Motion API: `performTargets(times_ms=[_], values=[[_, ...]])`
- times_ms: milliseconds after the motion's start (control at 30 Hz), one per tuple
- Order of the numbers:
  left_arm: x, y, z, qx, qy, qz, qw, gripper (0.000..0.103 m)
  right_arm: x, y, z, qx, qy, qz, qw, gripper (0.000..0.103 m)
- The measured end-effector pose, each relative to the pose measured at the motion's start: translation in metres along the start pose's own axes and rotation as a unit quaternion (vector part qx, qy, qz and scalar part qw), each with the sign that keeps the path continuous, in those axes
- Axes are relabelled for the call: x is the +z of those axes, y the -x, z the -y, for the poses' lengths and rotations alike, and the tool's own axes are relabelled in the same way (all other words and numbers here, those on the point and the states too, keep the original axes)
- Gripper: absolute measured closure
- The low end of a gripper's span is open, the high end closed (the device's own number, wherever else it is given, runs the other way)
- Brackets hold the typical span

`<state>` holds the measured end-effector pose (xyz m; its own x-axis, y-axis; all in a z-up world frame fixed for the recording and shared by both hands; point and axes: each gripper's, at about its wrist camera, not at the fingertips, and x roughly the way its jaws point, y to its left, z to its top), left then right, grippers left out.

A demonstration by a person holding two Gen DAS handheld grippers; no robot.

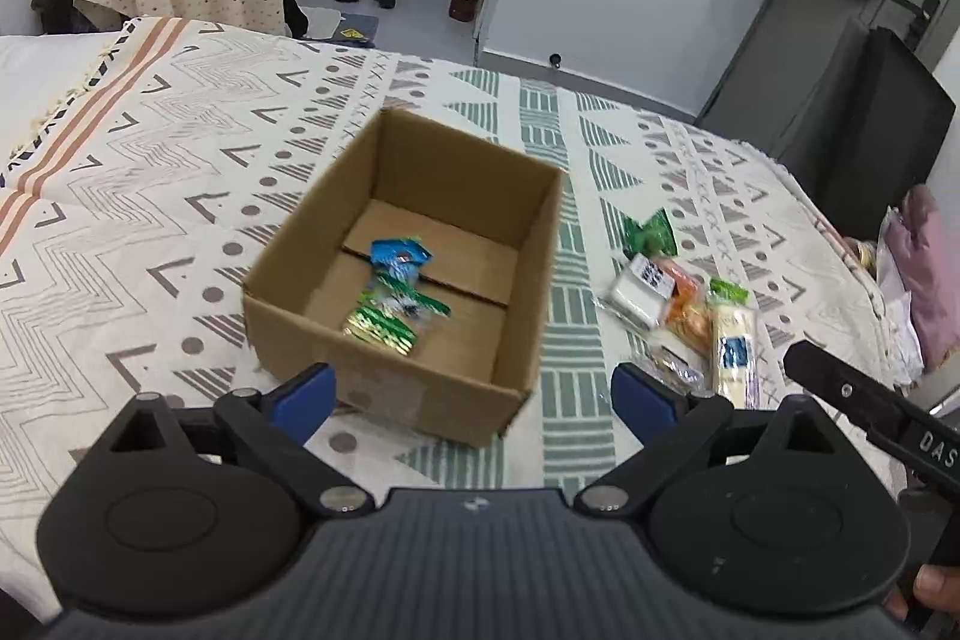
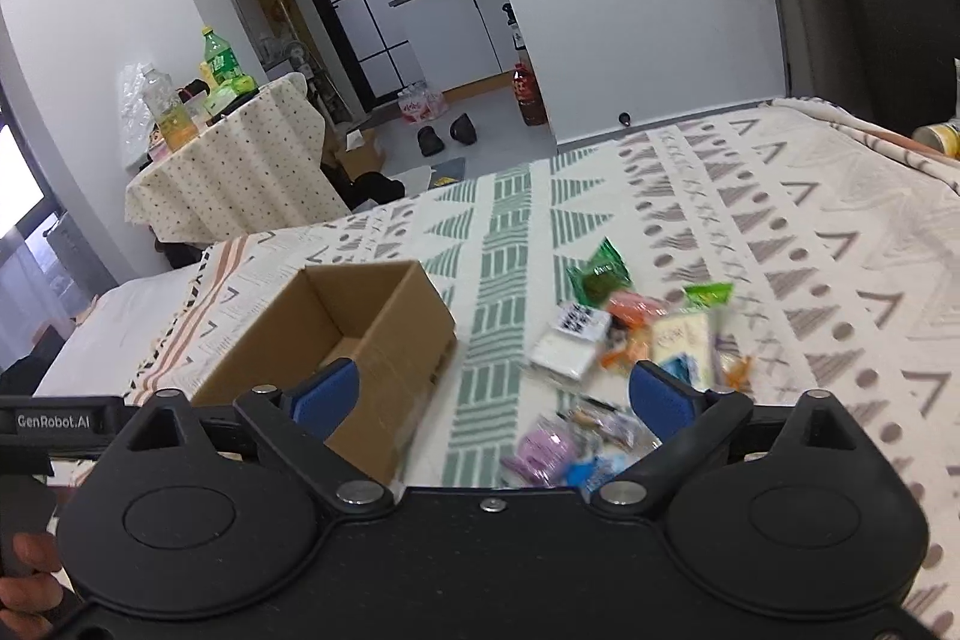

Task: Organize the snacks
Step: 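Move both open tools back from the box toward the snack pile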

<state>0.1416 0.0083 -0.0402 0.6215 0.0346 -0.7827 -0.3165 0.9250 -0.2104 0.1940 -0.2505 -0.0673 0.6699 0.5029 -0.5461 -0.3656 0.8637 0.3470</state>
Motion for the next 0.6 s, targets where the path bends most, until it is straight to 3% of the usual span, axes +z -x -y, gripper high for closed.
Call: performTargets(times_ms=[300,600], values=[[-0.016,-0.011,0.038,0.001,-0.023,0.004,0.9997,0.002,-0.024,0.02,0.028,-0.011,-0.001,-0.011,1.0,0.001],[-0.037,-0.037,0.072,-0.031,-0.026,-0.034,0.9986,0.002,-0.044,0.039,0.067,-0.034,-0.022,-0.019,0.999,0.001]])
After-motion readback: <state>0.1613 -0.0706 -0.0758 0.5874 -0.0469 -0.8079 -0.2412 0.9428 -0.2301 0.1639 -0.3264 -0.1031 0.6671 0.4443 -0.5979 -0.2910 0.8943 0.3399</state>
